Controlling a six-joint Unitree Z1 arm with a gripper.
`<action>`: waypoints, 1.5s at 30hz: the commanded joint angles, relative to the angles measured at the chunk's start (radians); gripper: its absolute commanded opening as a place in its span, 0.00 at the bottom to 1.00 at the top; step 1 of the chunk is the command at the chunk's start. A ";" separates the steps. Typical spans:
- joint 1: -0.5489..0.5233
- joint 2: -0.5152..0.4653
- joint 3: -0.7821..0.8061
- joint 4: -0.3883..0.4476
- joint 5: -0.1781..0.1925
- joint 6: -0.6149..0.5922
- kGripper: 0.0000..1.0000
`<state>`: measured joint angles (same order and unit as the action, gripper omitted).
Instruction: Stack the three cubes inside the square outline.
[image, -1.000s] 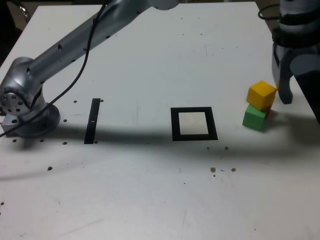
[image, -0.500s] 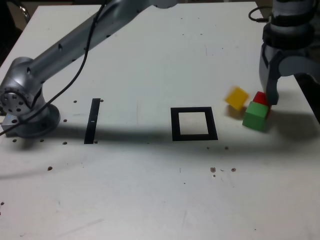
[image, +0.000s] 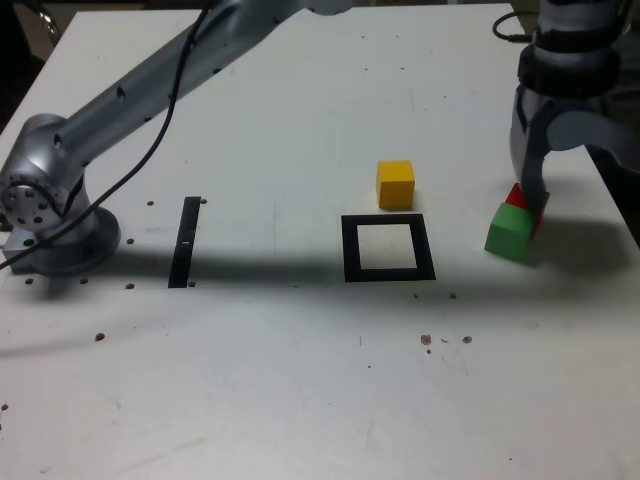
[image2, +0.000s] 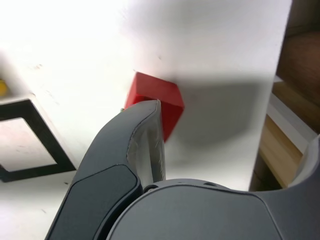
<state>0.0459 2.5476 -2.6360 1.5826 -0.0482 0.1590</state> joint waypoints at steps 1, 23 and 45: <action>0.009 -0.009 -0.001 0.015 0.009 0.015 1.00; 0.021 0.010 0.063 0.048 0.037 0.233 0.98; 0.015 0.062 0.041 0.051 0.055 0.286 0.79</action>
<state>0.0651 2.6034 -2.5835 1.6219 0.0009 0.4472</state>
